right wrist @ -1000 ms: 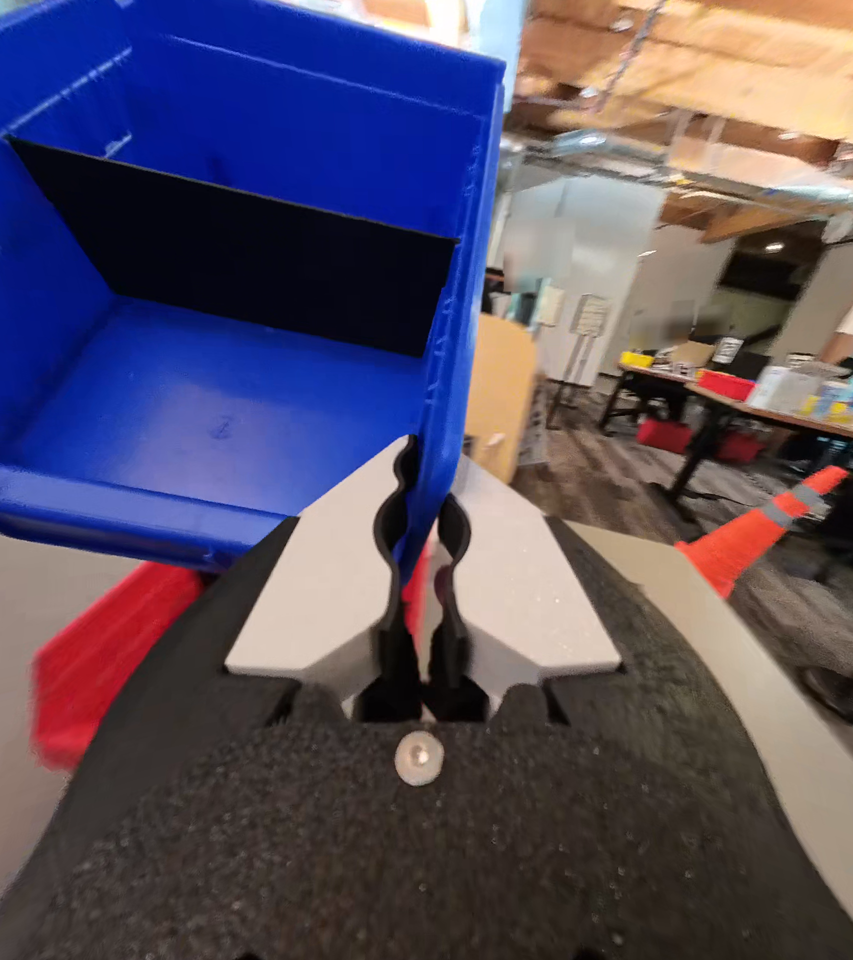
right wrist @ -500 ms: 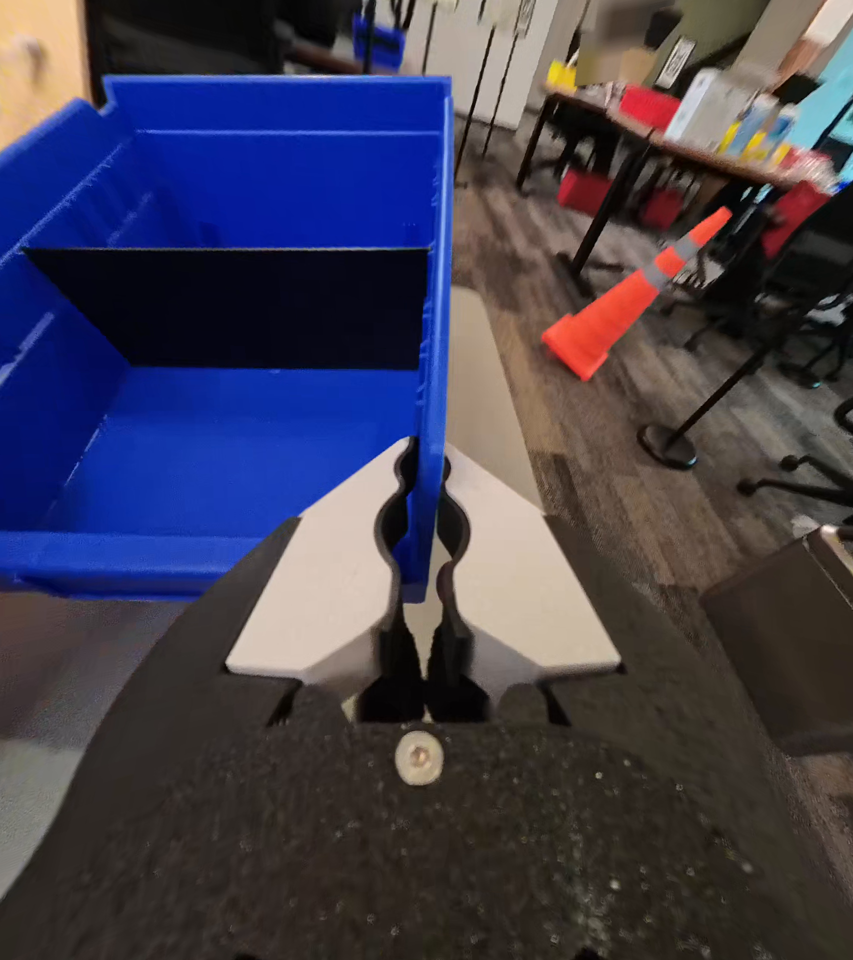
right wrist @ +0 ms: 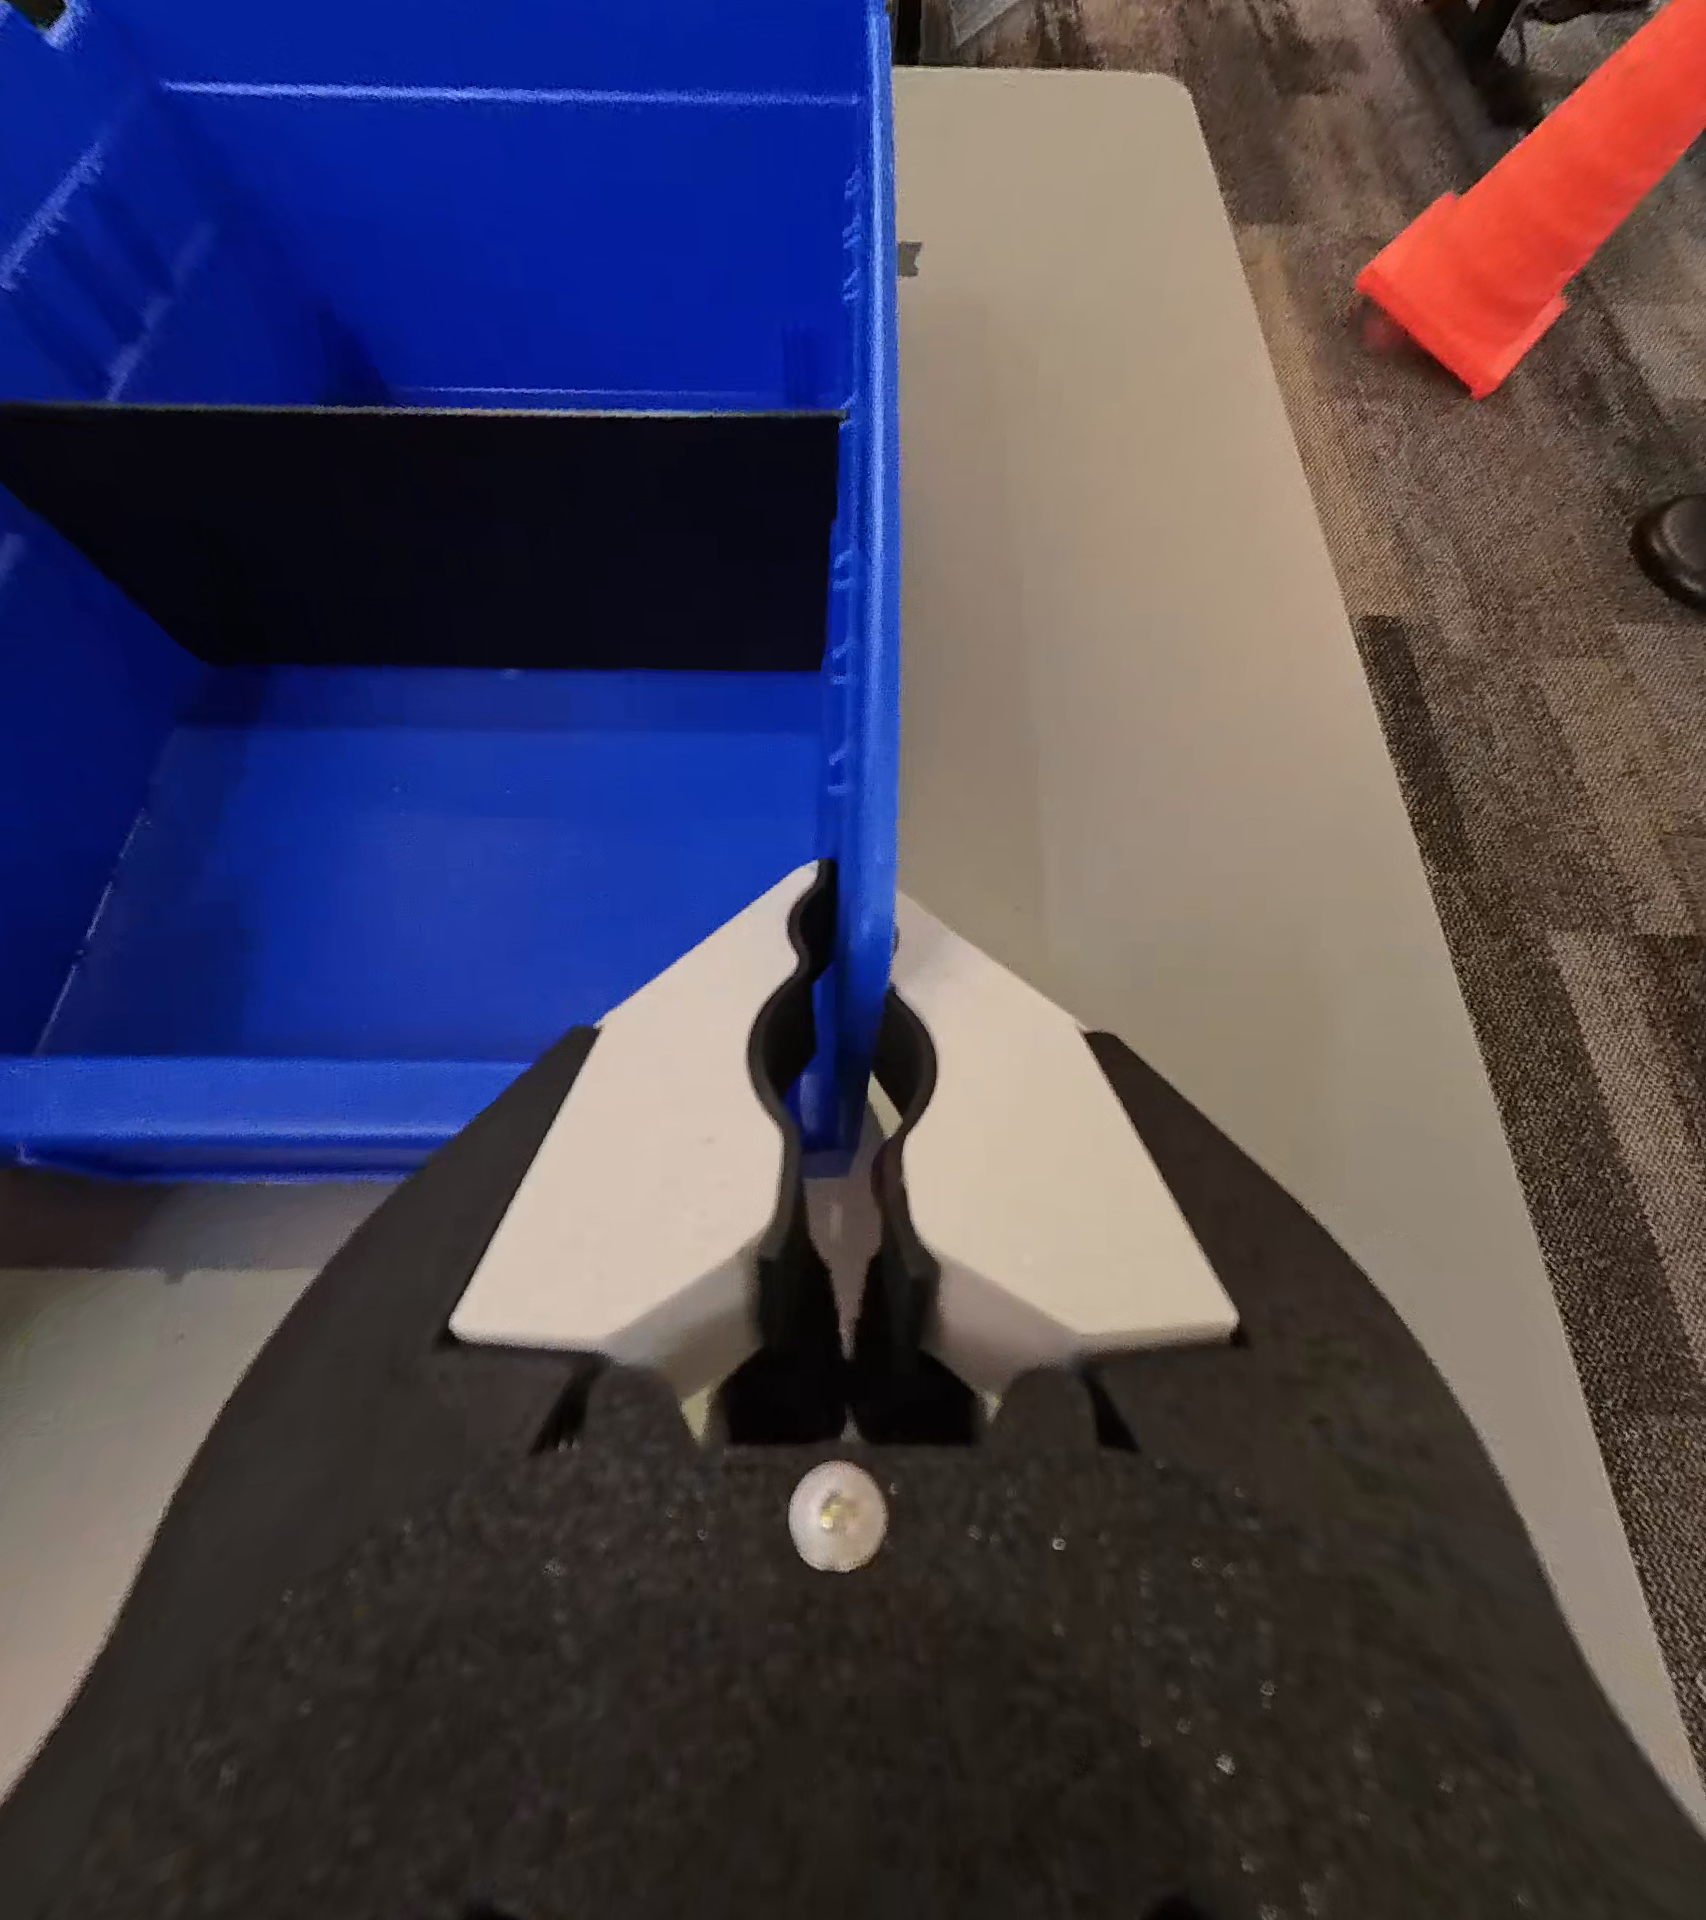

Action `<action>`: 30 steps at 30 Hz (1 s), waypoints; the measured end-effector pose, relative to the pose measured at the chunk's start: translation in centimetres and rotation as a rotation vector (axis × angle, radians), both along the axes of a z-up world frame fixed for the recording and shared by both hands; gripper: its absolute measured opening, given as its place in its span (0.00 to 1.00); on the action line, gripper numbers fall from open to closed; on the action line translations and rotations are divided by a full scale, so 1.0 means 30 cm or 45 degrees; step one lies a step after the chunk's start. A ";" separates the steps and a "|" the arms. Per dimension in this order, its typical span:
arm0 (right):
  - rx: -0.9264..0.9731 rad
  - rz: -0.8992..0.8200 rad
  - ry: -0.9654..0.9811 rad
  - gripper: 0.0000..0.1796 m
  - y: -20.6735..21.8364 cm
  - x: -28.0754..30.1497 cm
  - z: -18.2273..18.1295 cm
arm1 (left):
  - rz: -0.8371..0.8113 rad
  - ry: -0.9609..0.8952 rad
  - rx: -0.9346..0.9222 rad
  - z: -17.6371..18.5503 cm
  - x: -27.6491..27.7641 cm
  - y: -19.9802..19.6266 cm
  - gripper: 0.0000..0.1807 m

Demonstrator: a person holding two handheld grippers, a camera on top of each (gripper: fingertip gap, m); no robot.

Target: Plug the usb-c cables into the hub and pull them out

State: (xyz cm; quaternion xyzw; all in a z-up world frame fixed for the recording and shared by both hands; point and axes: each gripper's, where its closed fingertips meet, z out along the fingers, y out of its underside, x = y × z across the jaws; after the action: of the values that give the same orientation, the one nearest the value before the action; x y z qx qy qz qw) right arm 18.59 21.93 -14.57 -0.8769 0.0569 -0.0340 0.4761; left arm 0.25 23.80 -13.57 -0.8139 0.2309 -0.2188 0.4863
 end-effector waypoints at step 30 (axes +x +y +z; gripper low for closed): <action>0.195 0.288 0.137 0.10 0.183 -1.039 0.032 | 0.232 0.189 0.106 0.010 -1.051 0.142 0.06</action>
State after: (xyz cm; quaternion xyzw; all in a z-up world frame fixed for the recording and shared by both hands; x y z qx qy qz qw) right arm -12.60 27.43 -13.61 -0.8395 -0.0146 0.0715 0.5385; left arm -31.28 28.07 -13.28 -0.8245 0.2004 -0.1030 0.5191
